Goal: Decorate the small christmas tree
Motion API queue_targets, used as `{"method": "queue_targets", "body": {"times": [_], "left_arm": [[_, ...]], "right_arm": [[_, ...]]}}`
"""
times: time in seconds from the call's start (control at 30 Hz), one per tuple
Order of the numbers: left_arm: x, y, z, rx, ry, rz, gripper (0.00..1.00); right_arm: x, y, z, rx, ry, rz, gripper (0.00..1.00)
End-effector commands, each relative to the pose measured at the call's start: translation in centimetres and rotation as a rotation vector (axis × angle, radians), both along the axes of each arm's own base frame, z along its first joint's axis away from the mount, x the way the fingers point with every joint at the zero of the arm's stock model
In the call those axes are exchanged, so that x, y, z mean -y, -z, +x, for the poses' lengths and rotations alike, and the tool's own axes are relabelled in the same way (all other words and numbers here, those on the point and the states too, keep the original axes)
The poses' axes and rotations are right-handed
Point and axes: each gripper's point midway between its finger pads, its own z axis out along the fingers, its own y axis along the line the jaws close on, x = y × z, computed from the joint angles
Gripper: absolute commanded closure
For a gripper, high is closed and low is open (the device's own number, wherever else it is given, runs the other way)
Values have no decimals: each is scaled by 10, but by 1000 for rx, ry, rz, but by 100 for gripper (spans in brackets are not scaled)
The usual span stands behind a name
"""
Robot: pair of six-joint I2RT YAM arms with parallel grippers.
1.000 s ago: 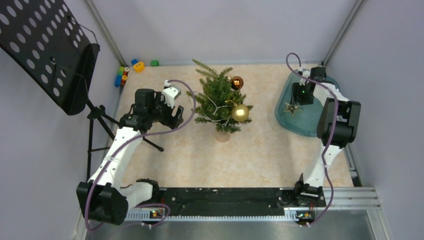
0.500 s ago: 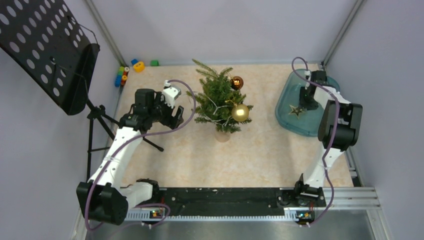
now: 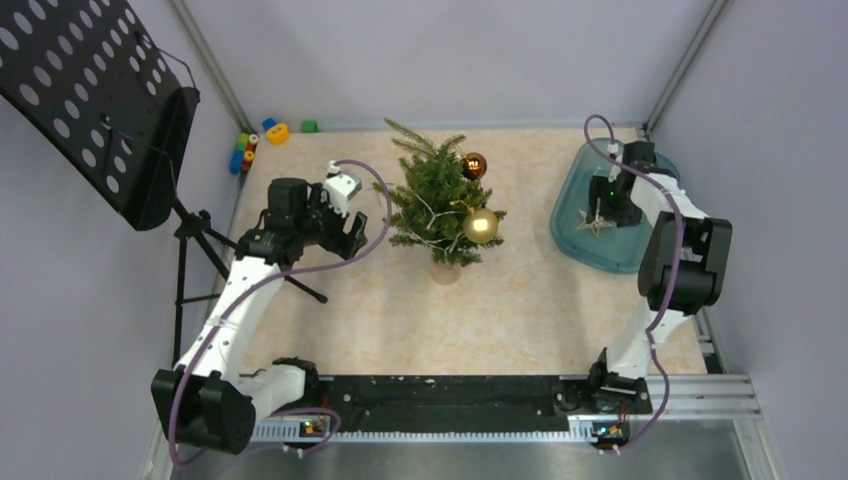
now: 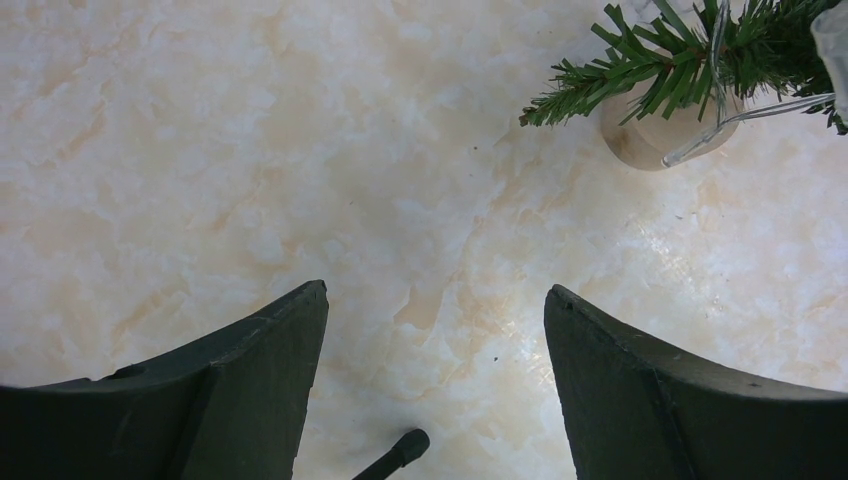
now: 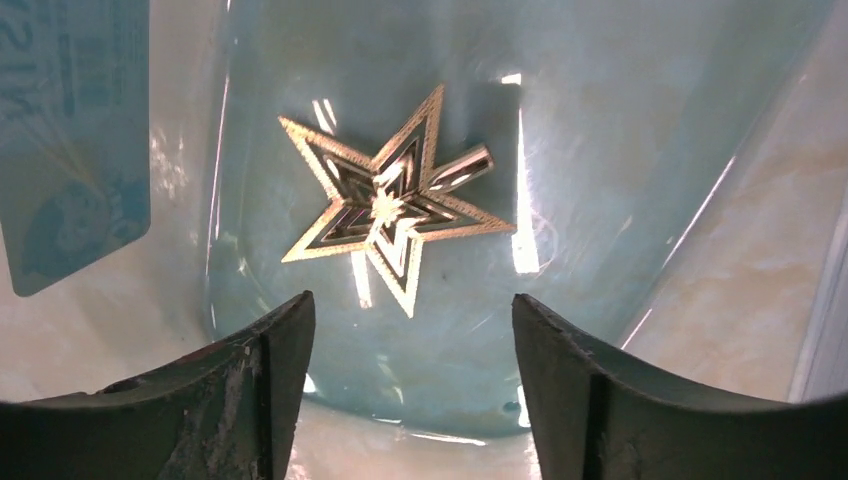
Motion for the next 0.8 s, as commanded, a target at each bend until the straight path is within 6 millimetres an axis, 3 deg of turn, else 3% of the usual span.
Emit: {"method": "queue_targets", "body": {"times": [0.0,0.2,0.5,0.77], "left_arm": [[6,-25,0,67,34,-13,16],[6,-24,1,67,37,-9,16],[8,-25,-1,69,47,-10,16],[8,-29,-2,85,49,-6,16]], "right_arm": [[-16,0,-3,-18,-74,-34,28],[-20,17,-8,-67,-164,-62,27],[-3,18,-15,-100,-214,-182,25],[-7,35,-5,-81,-357,-177,25]]}}
